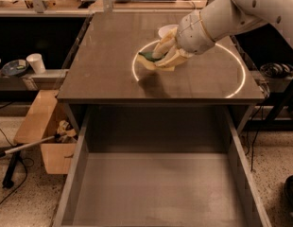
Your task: Place sponge into top drawer
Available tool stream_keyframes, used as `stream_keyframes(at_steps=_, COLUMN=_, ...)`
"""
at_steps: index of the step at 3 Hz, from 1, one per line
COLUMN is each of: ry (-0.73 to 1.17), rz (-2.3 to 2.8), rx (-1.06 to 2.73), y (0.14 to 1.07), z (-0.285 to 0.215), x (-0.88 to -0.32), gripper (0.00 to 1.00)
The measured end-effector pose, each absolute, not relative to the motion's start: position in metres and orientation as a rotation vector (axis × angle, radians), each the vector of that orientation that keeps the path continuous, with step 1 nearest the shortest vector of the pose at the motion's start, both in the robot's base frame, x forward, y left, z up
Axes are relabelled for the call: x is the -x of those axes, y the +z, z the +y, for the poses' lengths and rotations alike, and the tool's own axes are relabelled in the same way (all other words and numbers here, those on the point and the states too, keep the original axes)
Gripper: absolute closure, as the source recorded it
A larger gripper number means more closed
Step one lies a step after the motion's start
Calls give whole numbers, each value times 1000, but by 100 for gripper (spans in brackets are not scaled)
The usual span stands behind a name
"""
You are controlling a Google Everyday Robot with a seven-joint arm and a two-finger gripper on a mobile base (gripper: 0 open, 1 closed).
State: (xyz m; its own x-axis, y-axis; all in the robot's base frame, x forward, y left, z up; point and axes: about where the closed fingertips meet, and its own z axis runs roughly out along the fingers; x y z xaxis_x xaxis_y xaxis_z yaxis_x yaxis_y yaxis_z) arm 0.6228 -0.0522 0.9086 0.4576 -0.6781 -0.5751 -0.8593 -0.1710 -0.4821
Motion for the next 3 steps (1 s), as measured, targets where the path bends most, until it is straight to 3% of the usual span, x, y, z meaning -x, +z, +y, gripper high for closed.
stream_keyframes(at_steps=3, ry=257, rz=1333, rx=1893, y=913, z=-70, x=-584, gripper=100)
